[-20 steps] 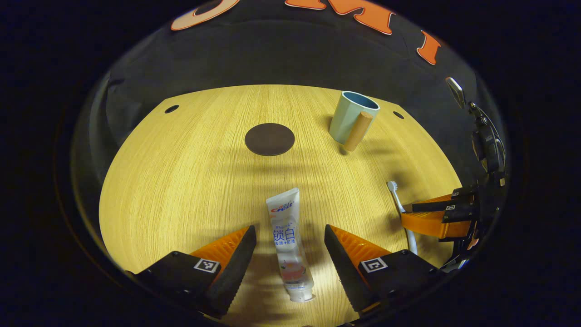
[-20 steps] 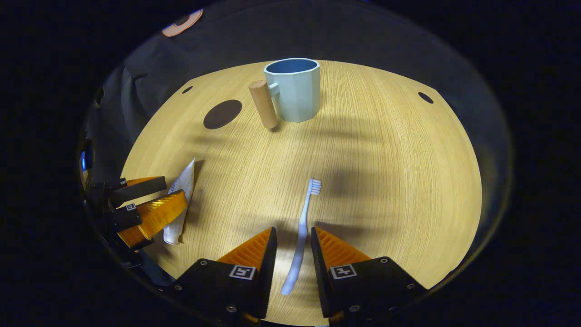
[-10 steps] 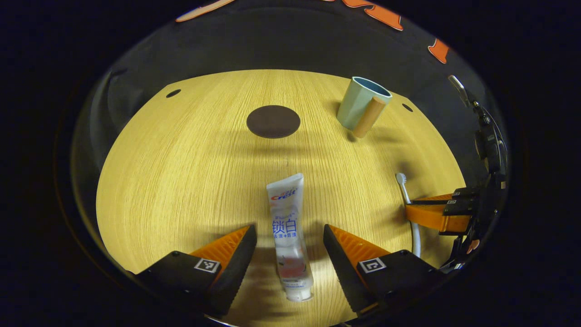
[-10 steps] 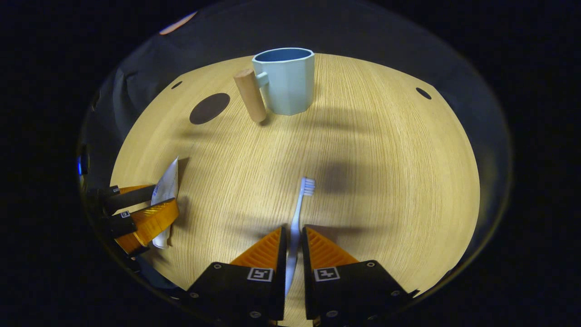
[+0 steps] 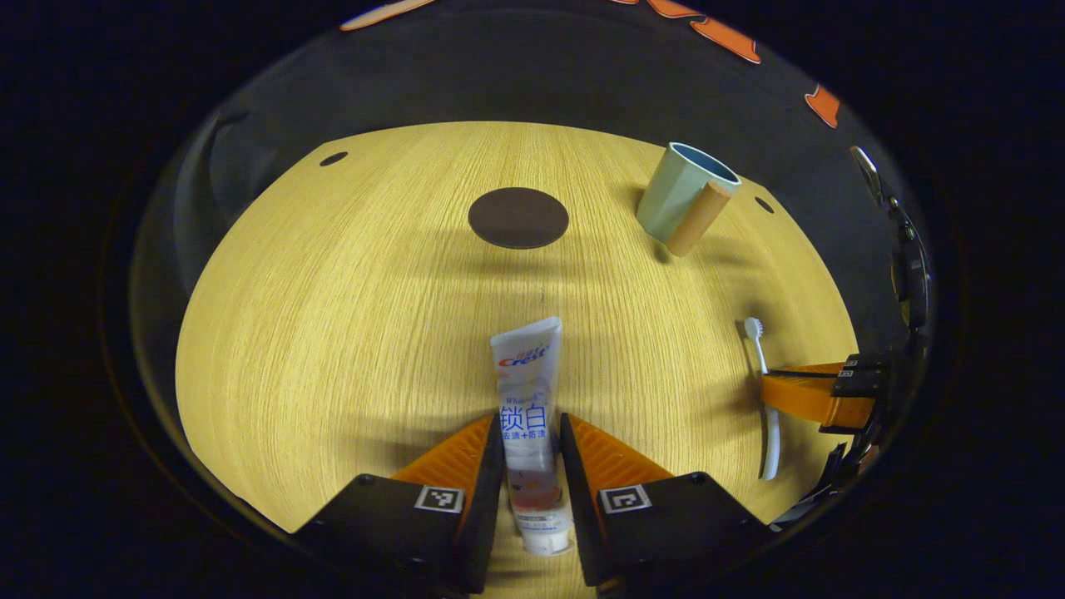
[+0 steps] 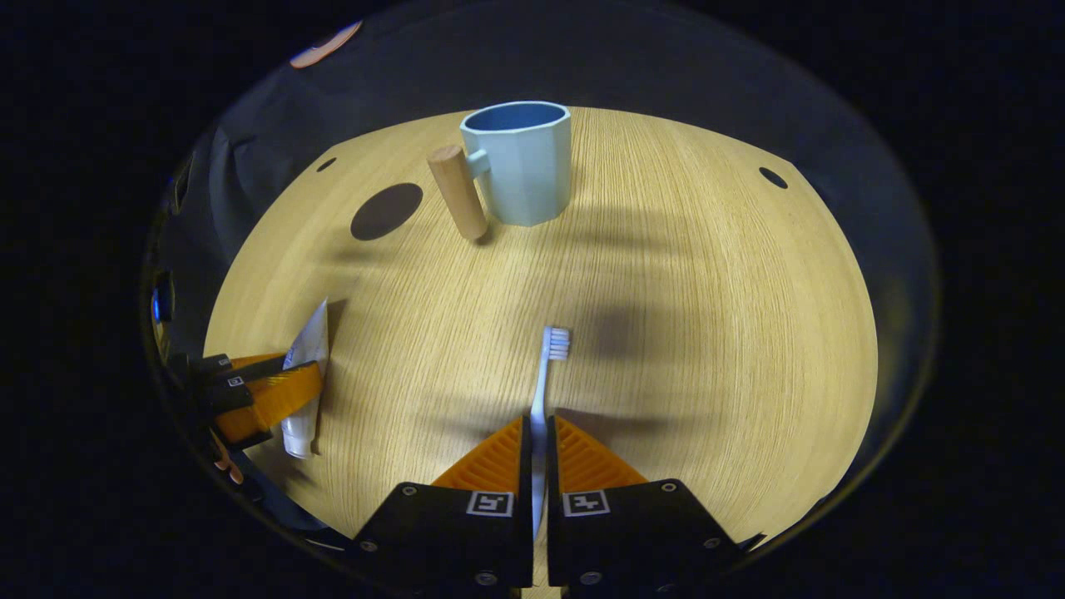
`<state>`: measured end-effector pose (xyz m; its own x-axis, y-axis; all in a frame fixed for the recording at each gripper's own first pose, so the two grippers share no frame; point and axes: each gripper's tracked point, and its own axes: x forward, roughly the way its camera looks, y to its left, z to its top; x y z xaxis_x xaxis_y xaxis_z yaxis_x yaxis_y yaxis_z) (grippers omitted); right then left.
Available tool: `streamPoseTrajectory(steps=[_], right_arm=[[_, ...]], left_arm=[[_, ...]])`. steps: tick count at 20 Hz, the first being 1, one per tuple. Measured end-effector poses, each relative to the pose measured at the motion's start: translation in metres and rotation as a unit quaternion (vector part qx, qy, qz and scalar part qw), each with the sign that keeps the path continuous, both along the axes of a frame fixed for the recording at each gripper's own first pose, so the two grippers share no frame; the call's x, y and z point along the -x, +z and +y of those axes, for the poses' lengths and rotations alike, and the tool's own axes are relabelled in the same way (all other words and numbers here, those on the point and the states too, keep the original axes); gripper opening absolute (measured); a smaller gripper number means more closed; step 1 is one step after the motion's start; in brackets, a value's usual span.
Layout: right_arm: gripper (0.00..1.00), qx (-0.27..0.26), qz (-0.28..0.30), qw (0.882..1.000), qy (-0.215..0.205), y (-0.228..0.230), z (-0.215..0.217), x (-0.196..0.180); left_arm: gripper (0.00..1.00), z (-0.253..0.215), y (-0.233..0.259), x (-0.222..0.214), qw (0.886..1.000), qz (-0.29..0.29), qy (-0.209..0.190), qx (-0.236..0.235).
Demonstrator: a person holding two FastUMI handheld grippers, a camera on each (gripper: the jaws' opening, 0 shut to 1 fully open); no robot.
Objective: Put the toothbrush and toothpaste on the desktop into the cup, then pick up the cup and place it on the coaster on the desktop.
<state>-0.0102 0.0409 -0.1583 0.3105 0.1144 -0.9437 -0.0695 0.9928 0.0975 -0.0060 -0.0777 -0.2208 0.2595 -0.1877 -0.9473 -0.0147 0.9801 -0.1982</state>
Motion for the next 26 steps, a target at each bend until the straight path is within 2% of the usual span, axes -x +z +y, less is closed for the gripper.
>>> streamPoseTrajectory(steps=[1, 5, 6, 12, 13, 14, 15, 16, 17, 18, 22, 26], right_arm=[[0.07, -0.003, -0.006, 1.0, 0.0, 0.005, 0.001, -0.003], [0.07, -0.015, -0.041, 0.999, 0.004, 0.028, 0.007, -0.021], [0.07, -0.017, -0.051, 0.999, 0.003, 0.035, 0.007, -0.025], [0.07, -0.035, -0.109, 0.993, 0.001, 0.069, 0.014, -0.058], [0.07, -0.038, -0.118, 0.992, 0.001, 0.074, 0.014, -0.064], [0.07, -0.04, -0.128, 0.991, 0.001, 0.08, 0.014, -0.069], [0.07, -0.042, -0.137, 0.99, 0.002, 0.083, 0.013, -0.075], [0.07, -0.042, -0.148, 0.988, 0.002, 0.088, 0.013, -0.082], [0.07, -0.041, -0.159, 0.986, 0.003, 0.092, 0.012, -0.089], [0.07, -0.043, -0.17, 0.984, 0.002, 0.097, 0.012, -0.094], [0.07, -0.054, -0.211, 0.976, 0.0, 0.111, 0.015, -0.121], [0.07, -0.064, -0.251, 0.966, -0.005, 0.122, 0.015, -0.142]], left_arm=[[0.34, -0.004, 0.004, -0.011, 1.0, -0.002, 0.001, 0.002], [0.3, -0.019, 0.013, -0.061, 1.0, -0.003, 0.006, 0.015], [0.26, -0.024, 0.016, -0.074, 1.0, -0.003, 0.006, 0.016], [0.27, -0.045, 0.035, -0.185, 1.0, -0.014, 0.005, 0.022], [0.26, -0.038, 0.039, -0.133, 1.0, -0.018, 0.005, 0.021], [0.26, -0.022, 0.073, -0.182, 1.0, -0.022, 0.005, 0.02], [0.27, -0.007, 0.091, -0.185, 0.999, -0.026, 0.006, 0.019], [0.27, -0.01, 0.096, -0.21, 0.999, -0.03, 0.005, 0.018], [0.27, -0.002, 0.111, -0.218, 0.999, -0.034, 0.005, 0.018], [0.25, -0.01, 0.11, -0.198, 0.999, -0.037, 0.005, 0.017], [0.25, 0.013, 0.163, -0.241, 0.999, -0.047, 0.001, 0.016], [0.26, 0.041, 0.217, -0.303, 0.998, -0.059, -0.004, 0.011]])
